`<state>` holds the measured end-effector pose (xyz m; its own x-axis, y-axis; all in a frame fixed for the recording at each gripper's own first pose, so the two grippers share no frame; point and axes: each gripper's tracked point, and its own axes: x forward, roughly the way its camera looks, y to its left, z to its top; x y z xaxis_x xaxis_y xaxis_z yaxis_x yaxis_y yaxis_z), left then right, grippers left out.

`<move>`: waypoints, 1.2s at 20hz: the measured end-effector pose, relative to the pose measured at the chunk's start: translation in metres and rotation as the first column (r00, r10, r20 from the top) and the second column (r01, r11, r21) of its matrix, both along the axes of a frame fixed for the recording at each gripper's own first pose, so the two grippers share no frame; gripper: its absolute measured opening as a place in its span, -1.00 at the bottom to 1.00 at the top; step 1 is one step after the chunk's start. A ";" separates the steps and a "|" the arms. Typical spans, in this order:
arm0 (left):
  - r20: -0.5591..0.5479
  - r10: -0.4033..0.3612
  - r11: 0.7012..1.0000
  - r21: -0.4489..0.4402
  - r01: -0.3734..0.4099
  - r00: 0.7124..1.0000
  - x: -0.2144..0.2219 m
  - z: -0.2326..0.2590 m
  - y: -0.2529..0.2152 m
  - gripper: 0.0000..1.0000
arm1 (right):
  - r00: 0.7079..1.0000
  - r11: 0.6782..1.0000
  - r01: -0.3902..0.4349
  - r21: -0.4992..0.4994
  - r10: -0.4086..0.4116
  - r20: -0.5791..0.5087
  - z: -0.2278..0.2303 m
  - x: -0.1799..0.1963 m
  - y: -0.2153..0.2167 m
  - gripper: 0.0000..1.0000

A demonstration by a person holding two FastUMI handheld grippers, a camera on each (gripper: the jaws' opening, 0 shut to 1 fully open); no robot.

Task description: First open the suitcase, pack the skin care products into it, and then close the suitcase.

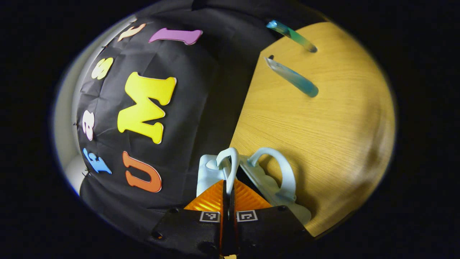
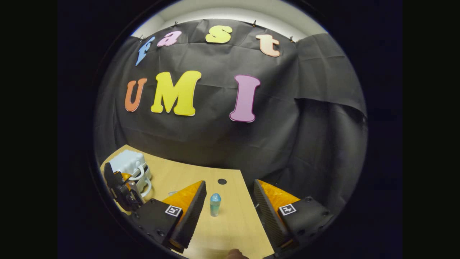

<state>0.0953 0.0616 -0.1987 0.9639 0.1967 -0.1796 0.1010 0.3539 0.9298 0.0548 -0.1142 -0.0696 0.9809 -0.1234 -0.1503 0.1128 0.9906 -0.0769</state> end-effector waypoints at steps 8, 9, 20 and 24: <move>0.143 0.038 0.950 -0.311 0.009 0.989 -0.015 0.105 0.076 -0.95 | 0.998 0.999 0.043 -0.031 -0.041 0.056 0.038 -0.013 0.068 0.59; 0.148 0.045 0.933 -0.361 0.012 0.988 -0.017 0.115 0.090 -0.95 | 0.997 0.998 0.047 -0.029 -0.045 0.064 0.042 -0.014 0.078 0.59; 0.205 0.177 0.592 -0.803 0.062 0.963 -0.030 0.140 0.274 -0.95 | 0.986 0.991 0.131 0.008 -0.131 0.101 0.075 -0.043 0.144 0.59; 0.179 0.233 0.567 -0.823 0.016 0.956 -0.027 0.107 0.343 -0.95 | 0.989 0.991 0.133 0.014 -0.134 0.070 0.073 -0.046 0.165 0.59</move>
<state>0.0684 0.4044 -0.0915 0.9771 0.1945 -0.0857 -0.1710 0.9587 0.2271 0.0085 0.0509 0.0034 0.9639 -0.2527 -0.0833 0.2488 0.9670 -0.0549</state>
